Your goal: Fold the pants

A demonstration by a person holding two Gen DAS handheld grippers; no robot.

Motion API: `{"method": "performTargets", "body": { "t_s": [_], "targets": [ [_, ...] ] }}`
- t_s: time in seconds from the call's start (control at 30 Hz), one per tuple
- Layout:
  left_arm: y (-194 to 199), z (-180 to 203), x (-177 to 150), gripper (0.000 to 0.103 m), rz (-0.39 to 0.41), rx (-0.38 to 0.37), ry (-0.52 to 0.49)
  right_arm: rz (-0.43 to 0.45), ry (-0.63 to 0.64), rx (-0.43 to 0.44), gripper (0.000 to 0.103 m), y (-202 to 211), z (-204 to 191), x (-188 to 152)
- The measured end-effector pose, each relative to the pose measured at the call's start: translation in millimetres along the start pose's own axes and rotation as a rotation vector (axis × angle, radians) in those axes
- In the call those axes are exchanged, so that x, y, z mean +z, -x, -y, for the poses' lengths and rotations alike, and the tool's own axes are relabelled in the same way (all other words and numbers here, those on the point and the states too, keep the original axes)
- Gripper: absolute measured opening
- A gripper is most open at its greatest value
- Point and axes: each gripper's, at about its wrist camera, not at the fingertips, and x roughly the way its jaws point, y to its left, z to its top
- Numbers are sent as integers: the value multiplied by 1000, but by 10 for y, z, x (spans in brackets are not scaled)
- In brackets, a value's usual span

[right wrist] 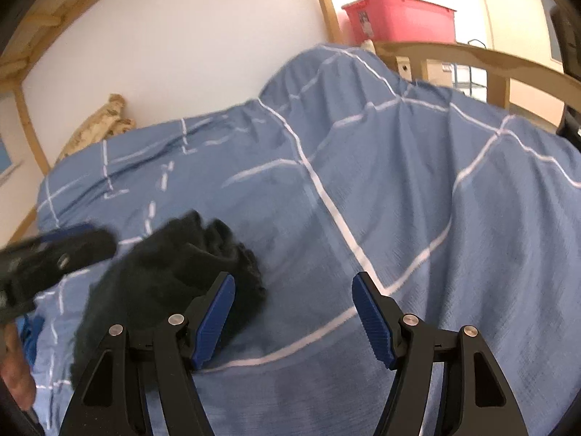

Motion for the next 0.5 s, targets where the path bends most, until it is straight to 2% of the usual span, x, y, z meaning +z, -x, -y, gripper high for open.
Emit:
{"method": "performTargets", "body": {
  "t_s": [0.1,0.2,0.33,0.4,0.5],
  "targets": [
    [226,-289,-392,63,11,38,25,30,86,58,67,123,-218,29],
    [283,-517,-808,63,-7,128,42,42,195,88,67,132,-487,115],
    [196,-737,-1277,64,-92,99,136,-18,299,120,67,-127,-798,372],
    [135,-754,-1378,65,-108,99,142,-60,319,128,67,-314,-912,481],
    [128,-719,-1399,66,-92,104,145,-127,391,122,66,-569,-1113,527]
  ]
}}
